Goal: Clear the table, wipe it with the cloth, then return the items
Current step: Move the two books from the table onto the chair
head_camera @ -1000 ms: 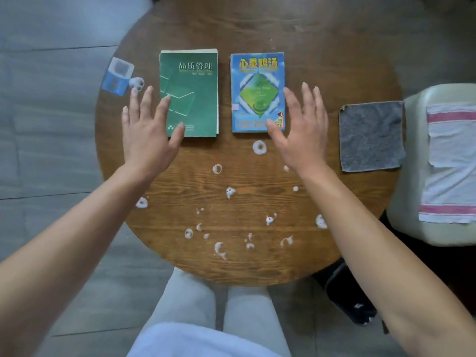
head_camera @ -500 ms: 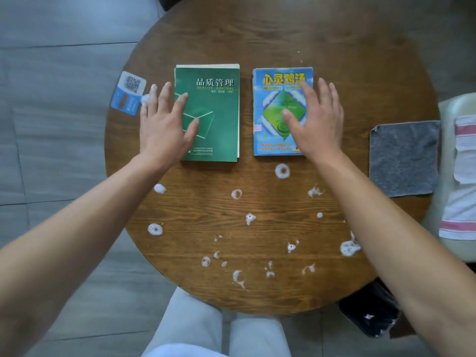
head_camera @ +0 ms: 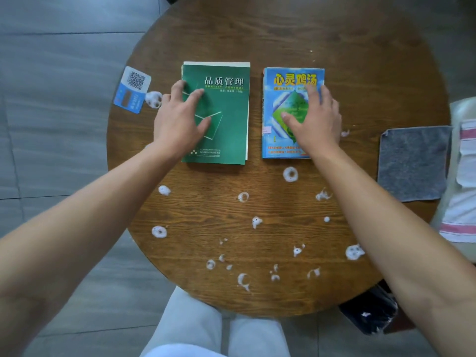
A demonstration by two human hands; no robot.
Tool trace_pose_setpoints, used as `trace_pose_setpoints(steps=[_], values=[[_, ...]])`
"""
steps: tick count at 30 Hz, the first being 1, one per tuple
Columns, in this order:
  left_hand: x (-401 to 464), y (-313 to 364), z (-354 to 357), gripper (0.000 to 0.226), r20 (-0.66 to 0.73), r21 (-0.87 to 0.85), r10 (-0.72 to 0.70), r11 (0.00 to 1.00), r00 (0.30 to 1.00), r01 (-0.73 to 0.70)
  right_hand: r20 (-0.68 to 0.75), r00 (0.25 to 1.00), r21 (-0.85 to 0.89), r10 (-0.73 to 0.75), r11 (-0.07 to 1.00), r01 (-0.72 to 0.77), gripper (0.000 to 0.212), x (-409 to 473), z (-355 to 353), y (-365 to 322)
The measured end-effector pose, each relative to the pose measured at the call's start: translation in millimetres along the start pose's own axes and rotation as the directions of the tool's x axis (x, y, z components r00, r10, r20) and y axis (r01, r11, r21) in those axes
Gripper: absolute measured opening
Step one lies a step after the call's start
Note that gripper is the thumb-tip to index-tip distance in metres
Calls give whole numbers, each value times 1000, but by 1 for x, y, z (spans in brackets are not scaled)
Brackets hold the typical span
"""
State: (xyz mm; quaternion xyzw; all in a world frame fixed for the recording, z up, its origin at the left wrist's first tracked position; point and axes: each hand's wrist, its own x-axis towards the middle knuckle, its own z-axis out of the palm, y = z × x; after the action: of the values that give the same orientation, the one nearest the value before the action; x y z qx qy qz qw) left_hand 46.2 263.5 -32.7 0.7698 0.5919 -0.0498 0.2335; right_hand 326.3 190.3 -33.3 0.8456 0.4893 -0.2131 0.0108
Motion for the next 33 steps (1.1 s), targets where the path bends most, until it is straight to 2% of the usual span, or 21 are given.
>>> trace_pose_setpoints(steps=[5, 10, 13, 16, 20, 23, 25, 28, 31, 33], values=[[11, 7, -2, 70, -19, -99, -96, 991, 995, 94, -24, 995, 78, 99, 992, -97, 92, 9, -1, -4], [18, 7, -4, 79, 9, -238, -242, 942, 970, 237, 73, 978, 127, 196, 971, -204, 101, 24, -13, -7], [23, 6, -3, 82, 37, -285, -294, 913, 955, 292, 115, 960, 127, 253, 955, -267, 114, 29, -16, -9], [31, 1, -7, 88, 68, -360, -303, 881, 951, 306, 118, 956, 116, 270, 952, -283, 131, 32, -16, -12], [35, 8, -10, 92, 63, -492, -265, 831, 962, 261, 110, 955, 101, 274, 953, -285, 135, 33, -18, -12], [37, 10, -9, 79, 95, -599, -291, 747, 952, 288, 112, 943, 155, 312, 932, -327, 124, 29, -16, -11], [37, 9, -7, 60, 144, -650, -264, 701, 954, 292, 99, 938, 176, 333, 921, -346, 105, 24, -14, -11], [31, 13, -8, 32, 146, -701, -224, 664, 964, 260, 33, 953, 178, 303, 936, -304, 93, 17, -7, -10], [25, 16, -7, 24, 165, -750, -199, 611, 966, 253, -71, 969, 235, 235, 948, -213, 88, 13, 6, -3], [21, 14, -5, 27, 177, -774, -188, 579, 966, 254, -89, 972, 316, 217, 932, -179, 82, 8, 10, -1]])
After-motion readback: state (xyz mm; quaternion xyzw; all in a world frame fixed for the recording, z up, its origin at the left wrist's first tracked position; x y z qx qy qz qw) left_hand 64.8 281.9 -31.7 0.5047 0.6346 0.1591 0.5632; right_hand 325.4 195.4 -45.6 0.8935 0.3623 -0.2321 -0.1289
